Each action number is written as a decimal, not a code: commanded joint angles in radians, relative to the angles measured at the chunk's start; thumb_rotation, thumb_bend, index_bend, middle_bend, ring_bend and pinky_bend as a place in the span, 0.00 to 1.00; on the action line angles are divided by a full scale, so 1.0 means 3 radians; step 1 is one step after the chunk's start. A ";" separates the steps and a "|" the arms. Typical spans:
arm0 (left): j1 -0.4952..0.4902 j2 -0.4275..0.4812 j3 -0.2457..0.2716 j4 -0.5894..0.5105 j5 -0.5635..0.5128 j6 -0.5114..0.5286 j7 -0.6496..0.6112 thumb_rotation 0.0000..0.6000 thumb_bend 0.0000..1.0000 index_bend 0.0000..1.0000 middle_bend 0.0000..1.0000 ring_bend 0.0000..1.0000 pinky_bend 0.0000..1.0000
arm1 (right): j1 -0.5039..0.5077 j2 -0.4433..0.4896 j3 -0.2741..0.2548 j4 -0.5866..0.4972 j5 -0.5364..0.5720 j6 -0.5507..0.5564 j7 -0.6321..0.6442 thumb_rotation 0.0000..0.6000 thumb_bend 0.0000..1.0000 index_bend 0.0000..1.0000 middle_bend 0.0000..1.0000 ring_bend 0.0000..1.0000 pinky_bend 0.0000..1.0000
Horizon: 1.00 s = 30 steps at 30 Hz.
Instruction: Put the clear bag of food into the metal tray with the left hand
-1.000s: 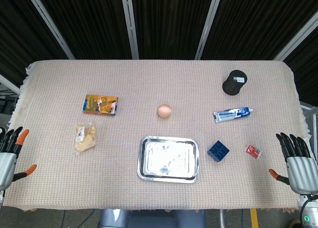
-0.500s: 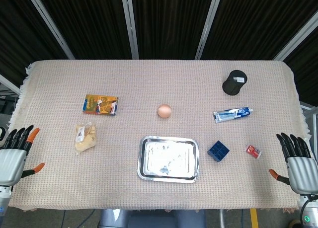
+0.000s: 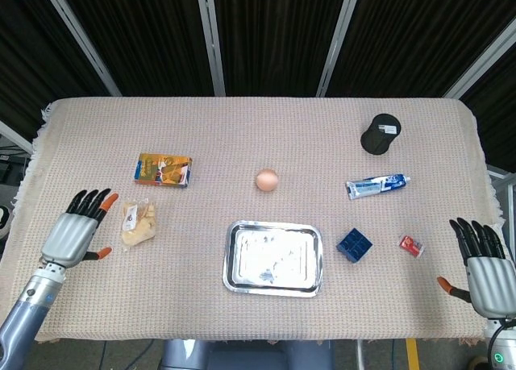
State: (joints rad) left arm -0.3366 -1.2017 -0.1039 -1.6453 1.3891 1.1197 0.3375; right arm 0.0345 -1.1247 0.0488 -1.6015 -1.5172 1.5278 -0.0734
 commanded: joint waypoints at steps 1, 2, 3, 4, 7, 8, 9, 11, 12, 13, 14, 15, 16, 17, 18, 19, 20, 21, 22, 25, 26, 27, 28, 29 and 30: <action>-0.0209 -0.0163 -0.0078 0.0112 -0.0351 -0.0313 0.0179 0.94 0.07 0.02 0.00 0.00 0.00 | -0.0007 -0.0007 -0.0012 -0.0001 0.0004 -0.0012 0.0033 1.00 0.00 0.04 0.04 0.00 0.06; -0.0242 -0.0206 -0.0085 0.0157 -0.0419 -0.0367 0.0194 0.94 0.07 0.02 0.00 0.00 0.00 | -0.0006 -0.0010 -0.0017 0.0005 0.0005 -0.0022 0.0047 1.00 0.00 0.04 0.04 0.00 0.06; -0.0270 -0.0245 -0.0090 0.0198 -0.0470 -0.0402 0.0206 0.94 0.07 0.01 0.00 0.00 0.00 | -0.0005 -0.0014 -0.0019 0.0012 0.0008 -0.0030 0.0054 1.00 0.00 0.04 0.04 0.00 0.06; -0.0300 -0.0294 -0.0094 0.0250 -0.0524 -0.0437 0.0215 0.94 0.07 0.01 0.00 0.00 0.00 | -0.0004 -0.0018 -0.0018 0.0019 0.0014 -0.0039 0.0056 1.00 0.00 0.04 0.04 0.00 0.06; -0.0373 -0.0421 -0.0113 0.0376 -0.0664 -0.0526 0.0196 0.94 0.07 0.01 0.00 0.00 0.00 | 0.0004 -0.0021 -0.0013 0.0031 0.0017 -0.0053 0.0068 1.00 0.00 0.04 0.04 0.00 0.06; -0.0397 -0.0459 -0.0122 0.0407 -0.0700 -0.0550 0.0187 0.94 0.07 0.01 0.00 0.00 0.00 | 0.0007 -0.0023 -0.0013 0.0034 0.0017 -0.0058 0.0073 1.00 0.00 0.04 0.04 0.00 0.06; -0.0417 -0.0488 -0.0126 0.0429 -0.0726 -0.0567 0.0178 0.94 0.07 0.01 0.00 0.00 0.00 | 0.0010 -0.0025 -0.0011 0.0035 0.0016 -0.0062 0.0077 1.00 0.00 0.04 0.04 0.00 0.06; -0.0466 -0.0551 -0.0141 0.0483 -0.0769 -0.0600 0.0155 0.94 0.07 0.02 0.00 0.00 0.00 | 0.0018 -0.0029 -0.0008 0.0039 0.0011 -0.0070 0.0085 1.00 0.00 0.04 0.04 0.00 0.06; -0.0488 -0.0577 -0.0150 0.0509 -0.0794 -0.0615 0.0148 0.93 0.08 0.02 0.00 0.00 0.00 | 0.0021 -0.0030 -0.0007 0.0037 0.0010 -0.0072 0.0085 1.00 0.00 0.04 0.04 0.00 0.06; -0.0517 -0.0610 -0.0161 0.0544 -0.0829 -0.0639 0.0137 0.94 0.09 0.03 0.00 0.00 0.01 | 0.0021 -0.0030 -0.0006 0.0034 0.0012 -0.0075 0.0091 1.00 0.00 0.04 0.04 0.00 0.06; -0.0537 -0.0638 -0.0171 0.0575 -0.0859 -0.0655 0.0125 0.94 0.12 0.05 0.00 0.00 0.03 | 0.0021 -0.0030 -0.0006 0.0034 0.0014 -0.0078 0.0098 1.00 0.00 0.04 0.04 0.00 0.06; -0.0555 -0.0666 -0.0178 0.0608 -0.0885 -0.0670 0.0112 0.94 0.15 0.07 0.00 0.00 0.08 | 0.0020 -0.0029 -0.0005 0.0033 0.0015 -0.0078 0.0105 1.00 0.00 0.04 0.04 0.00 0.06; -0.0574 -0.0691 -0.0178 0.0641 -0.0909 -0.0696 0.0099 0.94 0.18 0.09 0.00 0.01 0.11 | 0.0017 -0.0027 -0.0006 0.0033 0.0018 -0.0075 0.0112 1.00 0.00 0.04 0.04 0.00 0.06; -0.0596 -0.0711 -0.0175 0.0675 -0.0936 -0.0736 0.0085 0.94 0.22 0.11 0.00 0.02 0.17 | 0.0014 -0.0026 -0.0006 0.0033 0.0021 -0.0073 0.0116 1.00 0.00 0.04 0.04 0.00 0.06; -0.0620 -0.0730 -0.0170 0.0712 -0.0974 -0.0788 0.0074 0.94 0.26 0.13 0.00 0.04 0.22 | 0.0011 -0.0026 -0.0006 0.0034 0.0026 -0.0073 0.0120 1.00 0.00 0.04 0.04 0.00 0.06; -0.0643 -0.0744 -0.0165 0.0742 -0.1016 -0.0846 0.0064 0.94 0.28 0.14 0.00 0.06 0.24 | 0.0008 -0.0026 -0.0006 0.0034 0.0031 -0.0073 0.0123 1.00 0.00 0.04 0.04 0.00 0.06; -0.0667 -0.0756 -0.0161 0.0767 -0.1057 -0.0903 0.0049 0.94 0.32 0.16 0.00 0.08 0.28 | 0.0005 -0.0030 -0.0008 0.0036 0.0036 -0.0075 0.0125 1.00 0.00 0.04 0.04 0.00 0.06; -0.0689 -0.0769 -0.0160 0.0792 -0.1092 -0.0953 0.0026 0.94 0.36 0.19 0.01 0.10 0.31 | 0.0004 -0.0029 -0.0008 0.0036 0.0039 -0.0076 0.0128 1.00 0.00 0.04 0.04 0.00 0.06; -0.0711 -0.0799 -0.0166 0.0826 -0.1133 -0.1005 -0.0027 0.94 0.39 0.22 0.02 0.12 0.33 | 0.0004 -0.0028 -0.0009 0.0032 0.0042 -0.0081 0.0127 1.00 0.00 0.04 0.04 0.00 0.06; -0.0723 -0.0870 -0.0203 0.0896 -0.1145 -0.1042 -0.0245 0.99 0.55 0.36 0.12 0.23 0.43 | 0.0004 -0.0023 -0.0010 0.0021 0.0039 -0.0083 0.0118 1.00 0.00 0.04 0.04 0.00 0.06; -0.0719 -0.0891 -0.0215 0.0916 -0.1117 -0.1033 -0.0333 1.00 0.59 0.41 0.16 0.27 0.45 | 0.0004 -0.0021 -0.0009 0.0016 0.0039 -0.0083 0.0116 1.00 0.00 0.04 0.04 0.00 0.06; -0.0711 -0.0909 -0.0228 0.0931 -0.1077 -0.1014 -0.0432 1.00 0.62 0.45 0.20 0.29 0.47 | 0.0005 -0.0019 -0.0008 0.0012 0.0039 -0.0082 0.0112 1.00 0.00 0.04 0.04 0.00 0.06; -0.0704 -0.0918 -0.0237 0.0937 -0.1045 -0.1000 -0.0503 1.00 0.63 0.47 0.22 0.31 0.48 | 0.0005 -0.0018 -0.0007 0.0009 0.0038 -0.0082 0.0109 1.00 0.00 0.04 0.04 0.00 0.06; -0.0691 -0.0923 -0.0248 0.0936 -0.0992 -0.0977 -0.0615 1.00 0.64 0.49 0.24 0.32 0.49 | 0.0006 -0.0015 -0.0005 0.0004 0.0039 -0.0081 0.0104 1.00 0.00 0.04 0.04 0.00 0.06; -0.0679 -0.0919 -0.0258 0.0922 -0.0929 -0.0953 -0.0729 1.00 0.65 0.50 0.25 0.33 0.49 | 0.0006 -0.0013 -0.0003 -0.0002 0.0039 -0.0080 0.0099 1.00 0.00 0.04 0.04 0.00 0.06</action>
State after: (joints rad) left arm -0.5455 -1.4661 -0.1698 -1.3758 1.0739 0.8211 0.1903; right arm 0.0363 -1.1288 0.0476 -1.6016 -1.5056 1.5037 -0.0434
